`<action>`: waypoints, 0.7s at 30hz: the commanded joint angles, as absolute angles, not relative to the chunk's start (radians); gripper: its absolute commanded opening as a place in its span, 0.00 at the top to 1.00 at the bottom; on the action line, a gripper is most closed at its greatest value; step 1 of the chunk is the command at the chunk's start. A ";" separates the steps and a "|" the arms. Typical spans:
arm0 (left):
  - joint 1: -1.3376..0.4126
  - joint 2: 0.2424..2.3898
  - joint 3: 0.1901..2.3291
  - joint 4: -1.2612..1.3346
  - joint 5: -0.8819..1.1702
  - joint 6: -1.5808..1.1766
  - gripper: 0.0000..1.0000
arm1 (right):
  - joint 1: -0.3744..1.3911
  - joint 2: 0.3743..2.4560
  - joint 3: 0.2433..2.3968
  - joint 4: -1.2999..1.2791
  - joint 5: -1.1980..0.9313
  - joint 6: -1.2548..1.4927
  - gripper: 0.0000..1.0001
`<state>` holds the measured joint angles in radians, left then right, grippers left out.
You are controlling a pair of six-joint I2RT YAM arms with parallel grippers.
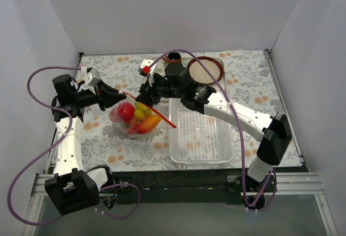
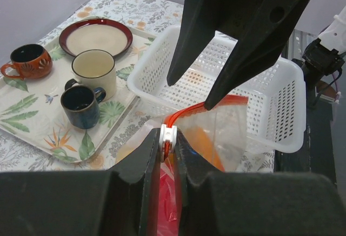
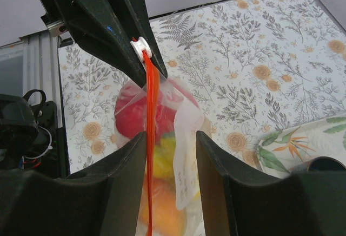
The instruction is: Open the zip-top bag and remove the fake food
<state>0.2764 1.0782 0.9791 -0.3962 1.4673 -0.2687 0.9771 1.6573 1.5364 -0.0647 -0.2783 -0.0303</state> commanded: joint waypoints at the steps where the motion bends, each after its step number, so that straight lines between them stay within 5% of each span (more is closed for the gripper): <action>1: 0.273 1.043 0.963 -0.302 1.795 -0.368 0.99 | 0.979 1.693 1.614 -0.067 -0.345 -0.038 0.51; 9: 0.268 1.023 0.960 -0.296 1.796 -0.385 0.99 | 0.986 1.718 1.637 -0.078 -0.413 -0.034 0.54; 12: 0.262 1.016 0.956 -0.298 1.795 -0.397 0.98 | 0.986 1.744 1.670 -0.081 -0.416 -0.028 0.63; 17: 0.224 1.003 0.939 -0.301 1.795 -0.408 0.95 | 0.985 1.825 1.767 -0.136 -0.440 -0.021 0.99; 21: 0.222 1.009 0.925 -0.302 1.793 -0.410 0.88 | 0.986 1.827 1.760 -0.153 -0.420 -0.018 0.99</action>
<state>0.2451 1.0340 0.9329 -0.3084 1.4494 -0.3935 0.9752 1.8259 1.7298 -0.1562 -0.4107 -0.0250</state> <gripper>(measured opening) 0.112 0.032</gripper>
